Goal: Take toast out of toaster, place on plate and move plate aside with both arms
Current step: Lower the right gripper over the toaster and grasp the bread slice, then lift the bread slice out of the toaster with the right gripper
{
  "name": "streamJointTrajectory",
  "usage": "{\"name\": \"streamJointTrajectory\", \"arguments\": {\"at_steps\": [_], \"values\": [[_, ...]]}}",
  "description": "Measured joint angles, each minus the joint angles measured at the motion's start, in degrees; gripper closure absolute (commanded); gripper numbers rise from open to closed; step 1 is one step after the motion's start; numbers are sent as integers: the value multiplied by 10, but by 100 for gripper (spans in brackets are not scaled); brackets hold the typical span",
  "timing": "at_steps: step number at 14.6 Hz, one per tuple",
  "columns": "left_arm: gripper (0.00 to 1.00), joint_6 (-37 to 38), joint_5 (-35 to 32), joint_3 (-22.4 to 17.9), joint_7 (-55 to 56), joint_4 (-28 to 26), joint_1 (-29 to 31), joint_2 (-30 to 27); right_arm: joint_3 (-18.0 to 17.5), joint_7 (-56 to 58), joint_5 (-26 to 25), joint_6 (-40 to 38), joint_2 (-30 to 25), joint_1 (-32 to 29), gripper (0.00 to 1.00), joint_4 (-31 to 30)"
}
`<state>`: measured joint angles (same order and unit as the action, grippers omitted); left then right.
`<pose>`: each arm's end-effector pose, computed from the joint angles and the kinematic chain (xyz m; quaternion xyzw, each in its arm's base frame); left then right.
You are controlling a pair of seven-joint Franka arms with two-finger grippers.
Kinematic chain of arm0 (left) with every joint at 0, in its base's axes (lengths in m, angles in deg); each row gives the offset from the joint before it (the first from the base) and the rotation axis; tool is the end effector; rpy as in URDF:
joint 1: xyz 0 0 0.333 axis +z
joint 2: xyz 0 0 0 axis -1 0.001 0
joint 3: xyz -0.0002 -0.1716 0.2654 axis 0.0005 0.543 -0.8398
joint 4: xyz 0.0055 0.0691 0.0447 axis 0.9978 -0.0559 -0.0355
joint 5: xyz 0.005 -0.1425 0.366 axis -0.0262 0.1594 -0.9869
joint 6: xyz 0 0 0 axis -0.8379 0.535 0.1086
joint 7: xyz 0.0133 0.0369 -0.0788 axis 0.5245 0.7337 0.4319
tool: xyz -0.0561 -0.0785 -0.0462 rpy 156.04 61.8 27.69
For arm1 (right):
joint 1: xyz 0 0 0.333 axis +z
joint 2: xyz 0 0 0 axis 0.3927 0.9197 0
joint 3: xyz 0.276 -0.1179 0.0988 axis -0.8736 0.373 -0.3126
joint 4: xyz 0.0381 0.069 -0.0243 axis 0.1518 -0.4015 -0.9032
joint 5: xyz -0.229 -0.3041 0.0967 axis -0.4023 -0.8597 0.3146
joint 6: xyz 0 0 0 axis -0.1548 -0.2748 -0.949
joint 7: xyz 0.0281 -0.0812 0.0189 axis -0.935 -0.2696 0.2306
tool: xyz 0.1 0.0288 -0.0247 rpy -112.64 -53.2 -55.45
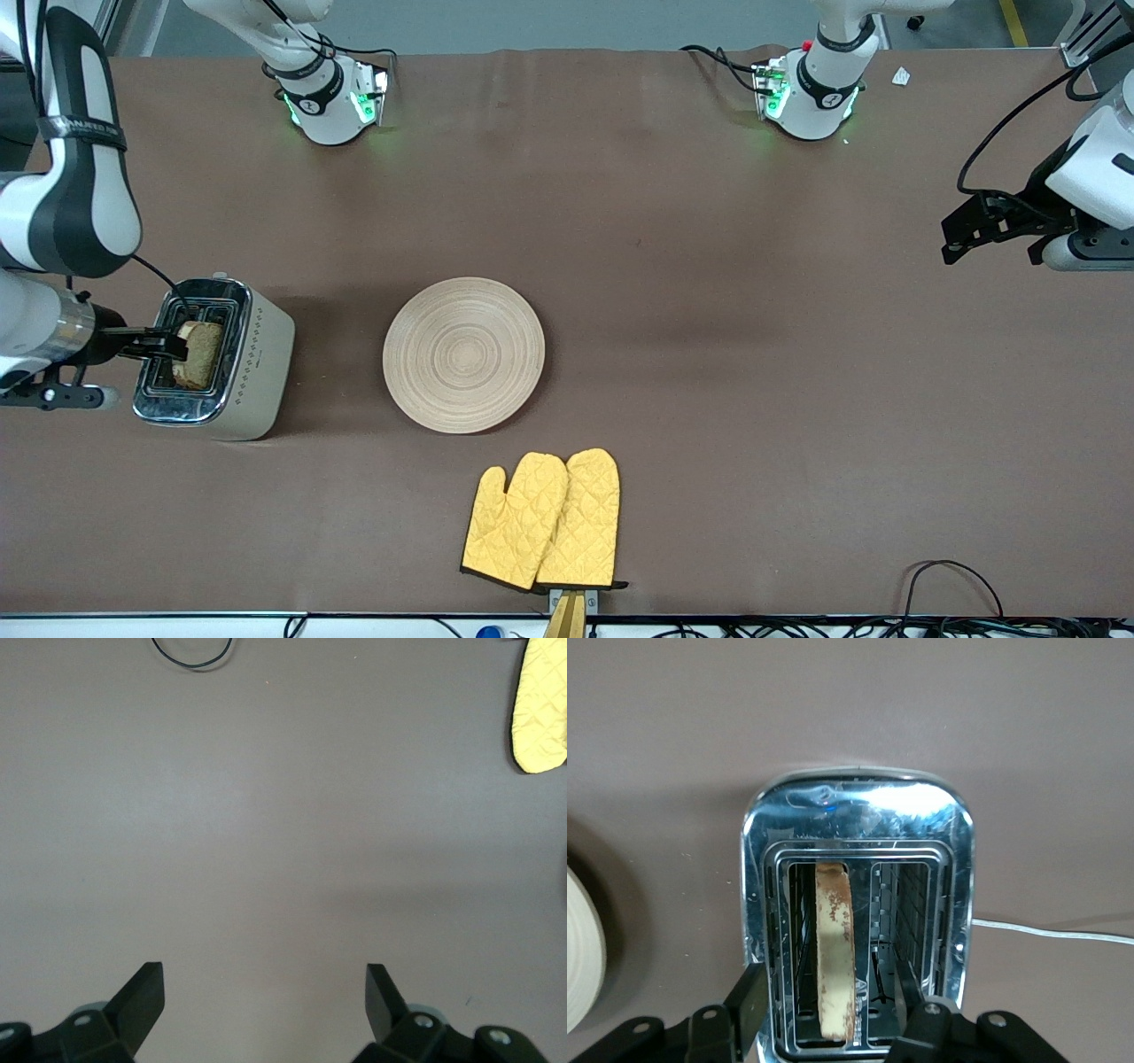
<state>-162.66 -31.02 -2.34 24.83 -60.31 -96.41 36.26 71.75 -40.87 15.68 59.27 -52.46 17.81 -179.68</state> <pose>0.5713 -0.0758 0.6428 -0.9991 0.0194 -0.0366 0.0076 0.6406 -0.0624 0.4145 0.9978 -0.0188 -0.0582 0.0256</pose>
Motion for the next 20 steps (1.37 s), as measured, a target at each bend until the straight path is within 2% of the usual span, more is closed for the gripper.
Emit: {"name": "streamJointTrajectory", "arguments": {"at_steps": [3,4,5,6,11,17,20], "values": [[0,0,0,0,0,0,0,0,0,0,0,9,1,0,34,-27],[0,0,0,0,0,0,0,0,0,0,0,9,1,0,41,-31],[0,0,0,0,0,0,0,0,0,0,0,9,1,0,75,-33],[0,0,0,0,0,0,0,0,0,1,0,9,1,0,100,-34],[0,0,0,0,0,0,0,1,1,55,0,10,2,-3,100,-45],[0,0,0,0,0,0,0,1,1,57,0,12,0,-3,100,-43],[0,0,0,0,0,0,0,1,1,57,5,-14,-26,-3,100,-21]]}}
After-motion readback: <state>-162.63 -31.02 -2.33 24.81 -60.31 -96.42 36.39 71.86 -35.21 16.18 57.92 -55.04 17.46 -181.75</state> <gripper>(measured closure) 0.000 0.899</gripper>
